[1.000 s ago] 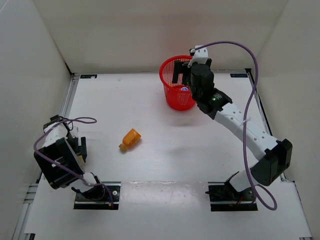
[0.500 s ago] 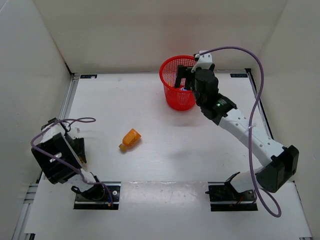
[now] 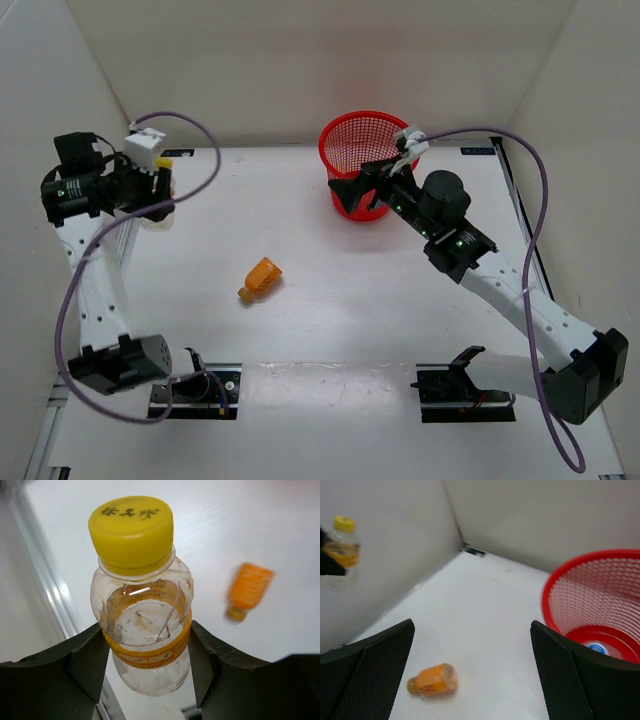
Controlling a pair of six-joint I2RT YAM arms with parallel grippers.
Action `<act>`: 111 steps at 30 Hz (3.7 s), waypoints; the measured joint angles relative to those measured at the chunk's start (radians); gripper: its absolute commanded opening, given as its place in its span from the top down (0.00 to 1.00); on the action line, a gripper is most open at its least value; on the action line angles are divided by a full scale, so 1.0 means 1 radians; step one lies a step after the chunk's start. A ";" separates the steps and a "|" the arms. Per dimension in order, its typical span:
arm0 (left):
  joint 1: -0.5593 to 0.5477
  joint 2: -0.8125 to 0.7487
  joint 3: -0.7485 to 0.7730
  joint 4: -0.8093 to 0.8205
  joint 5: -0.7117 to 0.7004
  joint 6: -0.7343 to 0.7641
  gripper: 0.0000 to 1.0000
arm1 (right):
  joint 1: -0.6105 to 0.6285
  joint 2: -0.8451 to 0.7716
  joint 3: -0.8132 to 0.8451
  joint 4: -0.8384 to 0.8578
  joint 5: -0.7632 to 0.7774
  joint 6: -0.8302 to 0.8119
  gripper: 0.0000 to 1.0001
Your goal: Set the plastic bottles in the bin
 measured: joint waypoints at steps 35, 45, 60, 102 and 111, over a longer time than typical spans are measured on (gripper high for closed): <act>-0.435 -0.042 0.101 -0.077 0.436 0.080 0.90 | 0.177 0.514 0.385 0.435 -0.385 0.410 0.09; -0.433 -0.041 0.100 -0.078 0.398 0.061 0.80 | 0.195 0.538 0.417 0.444 -0.409 0.459 0.89; -0.436 -0.048 0.073 -0.052 0.225 -0.010 0.00 | 0.194 0.509 0.389 0.311 -0.222 0.391 1.00; -0.921 0.397 -0.325 0.189 -0.481 -0.219 0.00 | -0.039 0.064 0.150 -0.320 0.622 -0.009 0.02; -0.919 0.496 -0.342 0.235 -0.498 -0.264 0.03 | -0.021 -0.073 0.000 -0.340 0.627 0.053 0.00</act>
